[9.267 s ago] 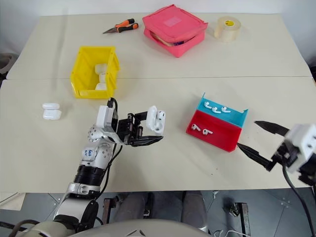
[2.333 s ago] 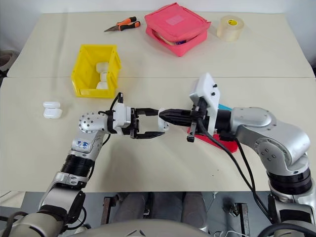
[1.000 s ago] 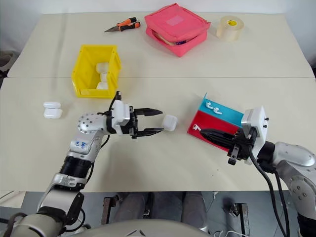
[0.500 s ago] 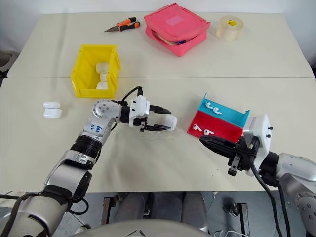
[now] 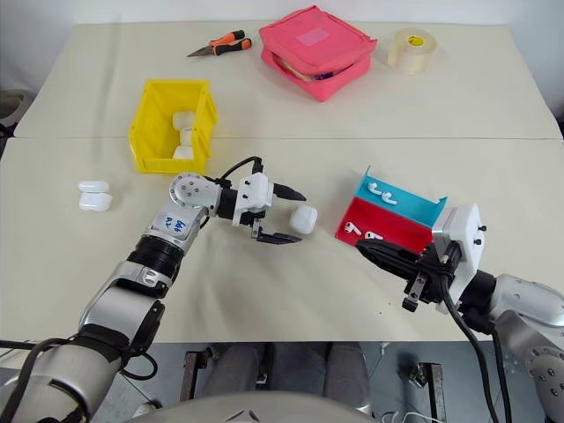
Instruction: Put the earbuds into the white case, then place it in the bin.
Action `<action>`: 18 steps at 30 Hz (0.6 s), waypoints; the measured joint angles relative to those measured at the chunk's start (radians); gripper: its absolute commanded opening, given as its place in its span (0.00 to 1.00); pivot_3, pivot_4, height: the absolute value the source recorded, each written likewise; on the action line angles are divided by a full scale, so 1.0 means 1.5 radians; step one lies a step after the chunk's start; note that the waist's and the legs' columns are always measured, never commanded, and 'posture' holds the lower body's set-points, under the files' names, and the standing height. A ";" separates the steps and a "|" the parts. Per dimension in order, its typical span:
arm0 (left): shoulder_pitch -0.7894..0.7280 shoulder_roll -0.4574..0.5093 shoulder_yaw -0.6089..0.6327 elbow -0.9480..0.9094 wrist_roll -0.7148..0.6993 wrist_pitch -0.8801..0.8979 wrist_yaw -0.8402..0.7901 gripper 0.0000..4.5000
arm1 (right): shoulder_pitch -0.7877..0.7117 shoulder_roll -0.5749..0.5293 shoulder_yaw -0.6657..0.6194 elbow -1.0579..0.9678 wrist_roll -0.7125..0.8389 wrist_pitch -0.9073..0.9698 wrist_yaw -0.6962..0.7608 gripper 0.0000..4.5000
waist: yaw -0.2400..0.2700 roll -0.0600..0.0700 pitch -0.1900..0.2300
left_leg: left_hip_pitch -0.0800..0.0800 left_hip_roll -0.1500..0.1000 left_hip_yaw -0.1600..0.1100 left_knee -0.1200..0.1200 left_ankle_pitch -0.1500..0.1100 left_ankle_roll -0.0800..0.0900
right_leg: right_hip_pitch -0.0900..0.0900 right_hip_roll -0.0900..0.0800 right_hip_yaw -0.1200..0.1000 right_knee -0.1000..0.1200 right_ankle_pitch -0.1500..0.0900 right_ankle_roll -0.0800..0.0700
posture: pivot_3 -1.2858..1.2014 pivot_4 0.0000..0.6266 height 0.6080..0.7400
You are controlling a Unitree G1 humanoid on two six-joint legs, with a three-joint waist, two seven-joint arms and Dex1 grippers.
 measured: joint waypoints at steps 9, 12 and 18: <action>-0.021 -0.014 -0.018 0.045 0.037 0.004 0.026 0.90 | 0.011 0.000 0.000 0.000 0.004 -0.001 0.002 0.00 | 0.000 0.000 0.000 | 0.000 0.000 0.000 0.000 0.000 0.000 | 0.000 0.000 0.000 0.000 0.000 0.000 | 0.52 0.24 1.00; -0.021 -0.019 -0.020 0.048 0.038 0.010 0.027 0.71 | 0.025 0.002 0.000 0.000 -0.007 -0.014 0.011 0.00 | 0.000 0.000 0.000 | 0.000 0.000 0.000 0.000 0.000 0.000 | 0.000 0.000 0.000 0.000 0.000 0.000 | 0.52 0.24 1.00; -0.012 -0.020 -0.013 0.041 0.028 0.027 0.025 0.64 | 0.023 0.059 0.004 0.002 -0.098 -0.130 0.041 0.00 | -0.001 0.000 0.000 | 0.000 0.000 0.000 0.000 0.000 0.000 | 0.000 0.000 0.000 0.000 0.000 0.000 | 0.52 0.24 1.00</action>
